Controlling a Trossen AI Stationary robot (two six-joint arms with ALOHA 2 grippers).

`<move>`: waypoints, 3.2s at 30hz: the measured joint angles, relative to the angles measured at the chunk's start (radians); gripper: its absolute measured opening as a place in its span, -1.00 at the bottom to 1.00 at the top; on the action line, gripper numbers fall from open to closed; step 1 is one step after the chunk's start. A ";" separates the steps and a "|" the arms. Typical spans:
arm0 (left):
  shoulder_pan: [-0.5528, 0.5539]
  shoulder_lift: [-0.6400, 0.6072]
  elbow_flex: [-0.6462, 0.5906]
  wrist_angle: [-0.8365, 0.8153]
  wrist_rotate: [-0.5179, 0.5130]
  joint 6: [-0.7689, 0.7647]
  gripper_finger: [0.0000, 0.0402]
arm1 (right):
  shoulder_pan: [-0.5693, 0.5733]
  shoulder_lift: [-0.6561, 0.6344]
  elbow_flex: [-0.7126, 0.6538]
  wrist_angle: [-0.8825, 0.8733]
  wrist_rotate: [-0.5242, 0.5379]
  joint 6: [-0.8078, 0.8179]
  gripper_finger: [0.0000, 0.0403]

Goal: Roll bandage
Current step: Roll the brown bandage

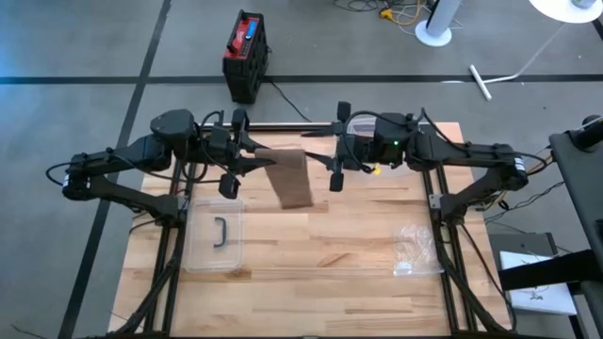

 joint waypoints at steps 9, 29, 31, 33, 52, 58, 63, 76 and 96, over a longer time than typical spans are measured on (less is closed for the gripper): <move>0.000 -0.006 0.000 -0.014 -0.003 0.000 -0.64 | 0.009 -0.007 0.050 -0.112 -0.002 -0.019 -0.23; 0.000 0.009 0.000 -0.027 -0.057 0.225 -0.69 | 0.050 -0.002 0.219 -0.264 -0.059 0.189 0.04; 0.000 0.012 0.000 -0.021 -0.082 0.248 -0.69 | 0.046 0.014 0.212 -0.220 -0.056 0.223 0.16; 0.000 0.020 0.000 -0.002 -0.094 0.267 -0.68 | 0.038 0.038 0.209 -0.187 -0.055 0.256 0.24; 0.000 0.010 0.000 0.035 -0.124 0.271 -0.64 | 0.004 0.124 0.209 -0.125 -0.055 0.338 -0.19; -0.001 0.010 0.000 0.034 -0.128 0.271 -0.67 | 0.004 0.124 0.209 -0.127 -0.055 0.334 -0.44; -0.002 0.009 0.000 0.034 -0.128 0.242 -0.56 | 0.004 0.123 0.209 -0.129 -0.055 0.293 -0.62; -0.002 -0.074 0.000 -0.055 -0.139 0.149 0.05 | 0.004 0.093 0.214 -0.129 -0.051 0.125 -0.69; 0.183 -0.155 -0.253 0.154 -0.021 0.149 0.34 | 0.013 0.106 0.199 -0.046 -0.134 -0.104 -0.74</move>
